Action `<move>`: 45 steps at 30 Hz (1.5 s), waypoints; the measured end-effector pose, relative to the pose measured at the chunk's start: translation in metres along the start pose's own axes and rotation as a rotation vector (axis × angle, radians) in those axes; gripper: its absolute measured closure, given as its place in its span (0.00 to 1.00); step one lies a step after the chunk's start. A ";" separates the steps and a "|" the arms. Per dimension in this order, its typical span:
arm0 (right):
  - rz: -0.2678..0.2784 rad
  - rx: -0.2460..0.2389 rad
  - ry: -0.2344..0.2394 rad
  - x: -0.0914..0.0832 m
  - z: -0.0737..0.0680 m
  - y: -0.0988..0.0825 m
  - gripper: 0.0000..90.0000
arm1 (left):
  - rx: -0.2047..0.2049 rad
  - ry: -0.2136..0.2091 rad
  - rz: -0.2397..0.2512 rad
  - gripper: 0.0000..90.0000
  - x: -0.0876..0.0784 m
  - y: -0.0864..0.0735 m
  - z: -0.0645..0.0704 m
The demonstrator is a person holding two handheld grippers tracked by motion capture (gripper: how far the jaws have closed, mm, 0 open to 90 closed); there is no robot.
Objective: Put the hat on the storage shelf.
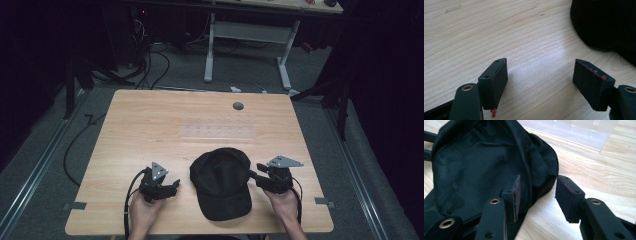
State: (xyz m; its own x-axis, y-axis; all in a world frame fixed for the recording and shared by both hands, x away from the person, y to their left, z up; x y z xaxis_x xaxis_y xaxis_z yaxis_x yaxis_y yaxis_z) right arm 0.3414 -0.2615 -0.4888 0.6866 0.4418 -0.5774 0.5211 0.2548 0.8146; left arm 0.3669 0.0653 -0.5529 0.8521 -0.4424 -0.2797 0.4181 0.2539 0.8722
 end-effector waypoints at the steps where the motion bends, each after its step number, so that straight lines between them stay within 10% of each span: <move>1: -0.005 -0.007 0.005 0.002 -0.002 0.003 0.62 | -0.001 0.000 0.000 0.31 0.000 0.000 0.000; 45: -0.111 -0.095 0.018 0.047 -0.013 0.037 0.76 | -0.008 -0.001 0.002 0.31 0.000 0.000 0.000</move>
State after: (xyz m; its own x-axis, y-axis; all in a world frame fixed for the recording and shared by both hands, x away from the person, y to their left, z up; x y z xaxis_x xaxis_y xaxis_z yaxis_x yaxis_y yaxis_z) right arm 0.3861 -0.2207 -0.4851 0.6176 0.4217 -0.6639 0.5427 0.3825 0.7478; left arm 0.3670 0.0657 -0.5526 0.8525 -0.4429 -0.2775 0.4190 0.2616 0.8695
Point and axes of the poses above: each handheld gripper's, and its own axes: x roughly forward along the jaws, y roughly out of its top, z roughly to its right, the point moved 2 cm from there along x, roughly forward along the jaws, and after that the axes turned 4 degrees about z, right-handed, at the moved point
